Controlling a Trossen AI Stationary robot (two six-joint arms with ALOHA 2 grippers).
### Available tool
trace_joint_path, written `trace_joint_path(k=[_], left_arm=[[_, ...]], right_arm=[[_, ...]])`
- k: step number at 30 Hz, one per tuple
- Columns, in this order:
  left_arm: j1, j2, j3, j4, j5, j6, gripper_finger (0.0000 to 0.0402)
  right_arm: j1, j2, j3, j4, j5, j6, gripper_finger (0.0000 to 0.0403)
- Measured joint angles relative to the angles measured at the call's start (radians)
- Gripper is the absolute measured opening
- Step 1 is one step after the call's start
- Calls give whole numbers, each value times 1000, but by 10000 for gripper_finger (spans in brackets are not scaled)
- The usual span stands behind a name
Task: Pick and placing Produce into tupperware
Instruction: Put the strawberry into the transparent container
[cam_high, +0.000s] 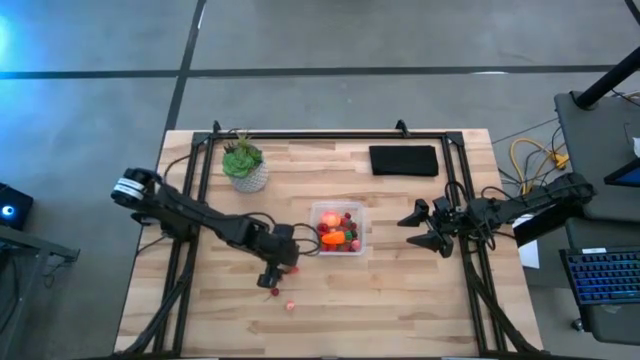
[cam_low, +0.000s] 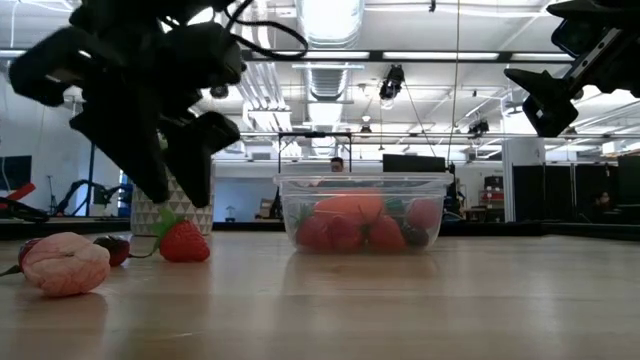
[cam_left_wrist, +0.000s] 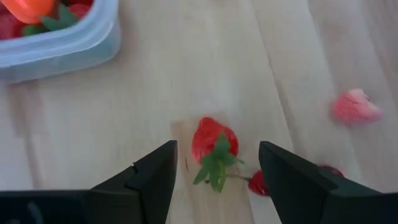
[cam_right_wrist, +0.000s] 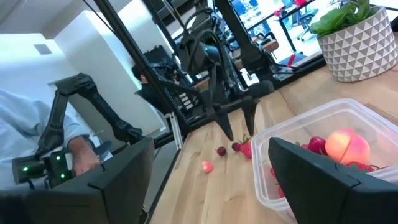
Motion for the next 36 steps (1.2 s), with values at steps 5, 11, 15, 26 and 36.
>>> trace_joint_path(k=[5,11,15,26,36], left_arm=[[-9,44,1,56,-13,-17,212],[-9,67,-4,53,-68,-62,212],[-13,82,-8,60,-66,-65,212],[-12,105,-12,37,-122,-88,183],[-11,89,-11,33,-126,-86,107]], right_arm=[[0,0,0,-1,0,0,311],[0,0,0,0,0,0,306],[0,0,0,0,0,0,309],[0,0,0,0,0,0,306],[0,0,0,0,0,0,312]])
